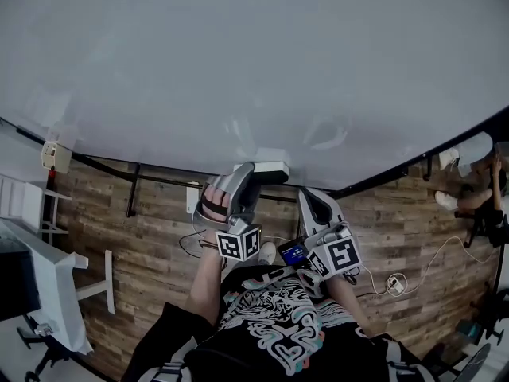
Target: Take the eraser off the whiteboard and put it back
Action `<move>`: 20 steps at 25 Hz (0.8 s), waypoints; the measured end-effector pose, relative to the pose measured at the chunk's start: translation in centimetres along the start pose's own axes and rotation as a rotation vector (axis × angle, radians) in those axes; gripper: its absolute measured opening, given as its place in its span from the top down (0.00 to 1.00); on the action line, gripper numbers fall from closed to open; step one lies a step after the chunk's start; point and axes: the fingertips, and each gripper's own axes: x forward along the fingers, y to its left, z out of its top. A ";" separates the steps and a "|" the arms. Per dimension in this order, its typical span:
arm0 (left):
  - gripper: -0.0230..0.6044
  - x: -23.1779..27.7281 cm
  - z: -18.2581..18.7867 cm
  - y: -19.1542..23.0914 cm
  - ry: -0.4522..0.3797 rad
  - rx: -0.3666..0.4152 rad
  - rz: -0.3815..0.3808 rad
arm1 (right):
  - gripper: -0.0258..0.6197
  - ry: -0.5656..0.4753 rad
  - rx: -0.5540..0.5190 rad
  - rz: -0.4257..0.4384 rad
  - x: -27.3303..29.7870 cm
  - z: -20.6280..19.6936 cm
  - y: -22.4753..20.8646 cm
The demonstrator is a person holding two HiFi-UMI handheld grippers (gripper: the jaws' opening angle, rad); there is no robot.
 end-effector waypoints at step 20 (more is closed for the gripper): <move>0.53 -4.0 1.6 0.6 -0.013 0.005 -0.023 | 0.94 -0.045 0.026 -0.037 -2.6 1.1 2.2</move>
